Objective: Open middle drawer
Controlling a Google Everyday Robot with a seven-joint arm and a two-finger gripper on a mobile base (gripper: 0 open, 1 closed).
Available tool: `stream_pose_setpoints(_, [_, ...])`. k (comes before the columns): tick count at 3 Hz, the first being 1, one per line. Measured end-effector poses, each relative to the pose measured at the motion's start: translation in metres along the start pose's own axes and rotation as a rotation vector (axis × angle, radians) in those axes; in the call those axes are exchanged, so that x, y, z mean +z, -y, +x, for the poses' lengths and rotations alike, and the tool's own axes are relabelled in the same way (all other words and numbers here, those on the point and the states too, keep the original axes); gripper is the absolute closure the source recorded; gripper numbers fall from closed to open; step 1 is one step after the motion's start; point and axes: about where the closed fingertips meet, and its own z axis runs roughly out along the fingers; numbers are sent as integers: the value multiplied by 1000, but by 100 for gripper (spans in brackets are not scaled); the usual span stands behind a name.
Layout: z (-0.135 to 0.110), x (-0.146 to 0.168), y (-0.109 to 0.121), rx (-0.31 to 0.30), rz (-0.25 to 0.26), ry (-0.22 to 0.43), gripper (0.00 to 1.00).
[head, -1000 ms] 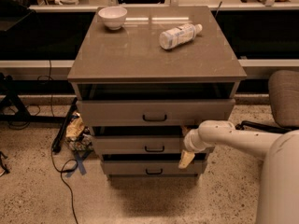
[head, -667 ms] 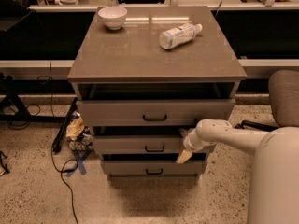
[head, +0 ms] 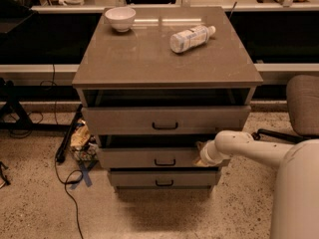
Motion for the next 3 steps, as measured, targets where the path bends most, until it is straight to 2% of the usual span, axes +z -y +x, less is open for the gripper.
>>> stream_pose_setpoints(1, [-3, -6, 2, 0, 0, 0, 89])
stream_pose_setpoints(2, [-4, -9, 2, 0, 0, 0, 100])
stream_pose_setpoints(3, [-4, -9, 2, 0, 0, 0, 100])
